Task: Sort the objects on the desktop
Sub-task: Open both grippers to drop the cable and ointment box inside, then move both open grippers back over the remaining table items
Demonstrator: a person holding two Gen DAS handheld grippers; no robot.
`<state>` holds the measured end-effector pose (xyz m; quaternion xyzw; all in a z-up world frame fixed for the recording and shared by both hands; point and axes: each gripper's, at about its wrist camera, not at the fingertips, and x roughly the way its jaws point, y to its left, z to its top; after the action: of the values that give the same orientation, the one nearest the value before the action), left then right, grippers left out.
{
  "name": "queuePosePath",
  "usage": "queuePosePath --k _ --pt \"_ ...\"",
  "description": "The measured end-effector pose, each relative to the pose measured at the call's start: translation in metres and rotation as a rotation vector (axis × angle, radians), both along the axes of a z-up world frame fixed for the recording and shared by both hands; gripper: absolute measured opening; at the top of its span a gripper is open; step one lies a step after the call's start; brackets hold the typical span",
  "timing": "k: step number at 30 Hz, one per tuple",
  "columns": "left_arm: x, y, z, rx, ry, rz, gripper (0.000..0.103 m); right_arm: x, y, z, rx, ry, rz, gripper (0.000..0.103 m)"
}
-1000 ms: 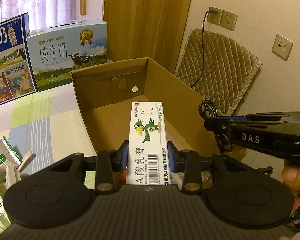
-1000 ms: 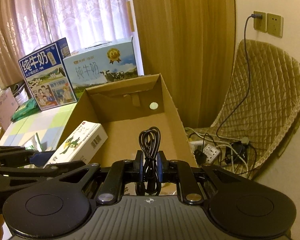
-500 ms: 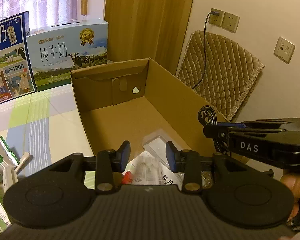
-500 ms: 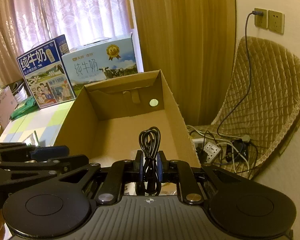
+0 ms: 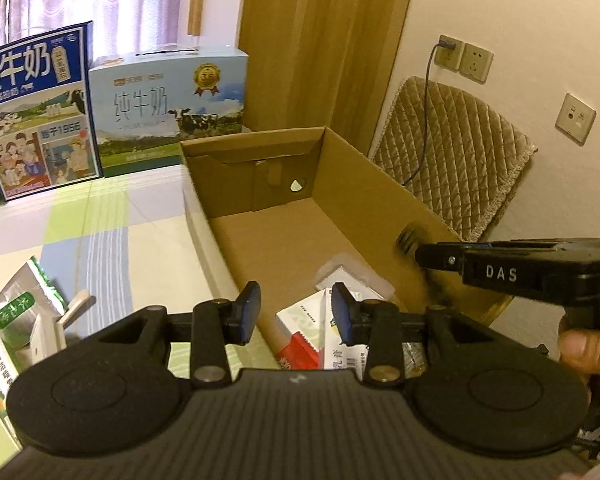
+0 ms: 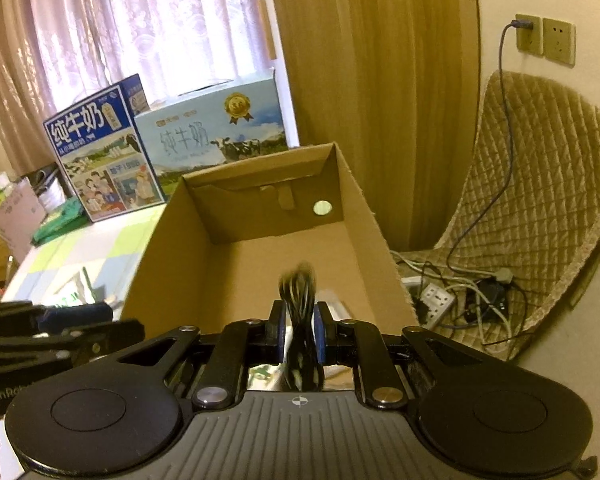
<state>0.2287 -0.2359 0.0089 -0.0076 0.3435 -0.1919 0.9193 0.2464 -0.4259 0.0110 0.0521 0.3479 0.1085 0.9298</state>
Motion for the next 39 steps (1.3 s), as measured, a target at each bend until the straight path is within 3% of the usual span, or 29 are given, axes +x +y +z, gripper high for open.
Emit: queuePosePath --k 2,3,13,19,20,22,25,32,39 --pt "-0.003 0.003 0.001 -0.002 -0.003 0.006 0.033 0.000 0.001 0.002 -0.005 -0.007 -0.008 0.035" --pt "-0.004 0.005 0.002 -0.003 -0.004 0.008 0.033 -0.001 0.001 0.003 -0.004 -0.014 -0.014 0.053" --pt "-0.025 0.032 0.007 -0.007 -0.004 0.042 0.033 -0.020 0.002 0.013 -0.007 -0.025 -0.012 0.055" --pt "-0.049 0.062 0.016 0.003 -0.019 0.080 0.041 -0.041 0.013 0.030 0.017 -0.047 0.013 0.060" --pt "-0.053 0.067 0.017 0.005 -0.021 0.089 0.044 -0.046 0.017 0.034 0.019 -0.054 0.020 0.063" --pt "-0.062 0.081 0.019 0.011 -0.023 0.109 0.051 -0.052 0.026 0.040 0.026 -0.066 0.034 0.080" --pt "-0.076 0.103 0.021 0.022 -0.025 0.138 0.063 -0.061 0.043 0.048 0.034 -0.076 0.071 0.098" --pt "-0.113 0.178 0.014 0.058 -0.010 0.271 0.096 -0.081 0.094 0.054 0.032 -0.087 0.172 0.101" --pt "-0.136 0.250 0.004 0.110 0.013 0.405 0.101 -0.094 0.152 0.045 0.034 -0.071 0.278 0.101"
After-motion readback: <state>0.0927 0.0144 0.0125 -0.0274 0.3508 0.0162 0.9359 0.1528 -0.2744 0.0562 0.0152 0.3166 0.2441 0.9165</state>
